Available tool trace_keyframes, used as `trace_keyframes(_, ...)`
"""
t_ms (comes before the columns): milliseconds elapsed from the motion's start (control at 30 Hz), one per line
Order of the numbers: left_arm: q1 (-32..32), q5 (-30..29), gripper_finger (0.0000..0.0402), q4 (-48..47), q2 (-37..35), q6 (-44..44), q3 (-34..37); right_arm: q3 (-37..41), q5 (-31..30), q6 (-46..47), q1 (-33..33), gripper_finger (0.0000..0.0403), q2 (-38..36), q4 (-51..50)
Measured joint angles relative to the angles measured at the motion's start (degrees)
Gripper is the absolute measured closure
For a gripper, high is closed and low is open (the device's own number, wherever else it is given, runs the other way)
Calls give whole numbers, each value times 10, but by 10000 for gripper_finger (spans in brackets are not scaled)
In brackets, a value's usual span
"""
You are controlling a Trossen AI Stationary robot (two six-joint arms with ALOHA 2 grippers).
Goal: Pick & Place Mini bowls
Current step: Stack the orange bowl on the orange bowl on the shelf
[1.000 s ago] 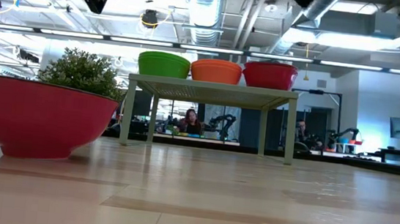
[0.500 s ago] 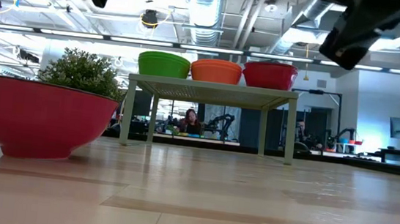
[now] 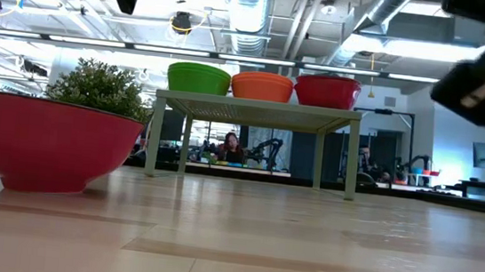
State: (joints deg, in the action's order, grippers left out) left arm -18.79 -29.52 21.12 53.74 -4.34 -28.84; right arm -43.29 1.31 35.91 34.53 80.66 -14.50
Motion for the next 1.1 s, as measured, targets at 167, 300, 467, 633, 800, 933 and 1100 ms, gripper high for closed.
trace_keyframes(167,7,0,321,4,0,0,0,-5,2,13,-2,341,29,7)
trace_keyframes(300,16,0,321,7,0,0,0,-30,2,-45,-16,342,24,-1)
trace_keyframes(467,25,0,321,9,0,0,0,-59,0,-115,-14,342,-14,-1)
trace_keyframes(633,25,0,321,18,0,14,0,-66,-15,-162,4,343,-33,24)
trace_keyframes(800,25,0,321,23,0,45,0,-66,-56,-161,-14,343,-27,40)
trace_keyframes(933,25,0,321,27,0,46,0,-66,-56,-106,-34,342,-26,42)
trace_keyframes(1100,29,0,321,30,0,46,0,-66,-32,-55,-38,333,-26,42)
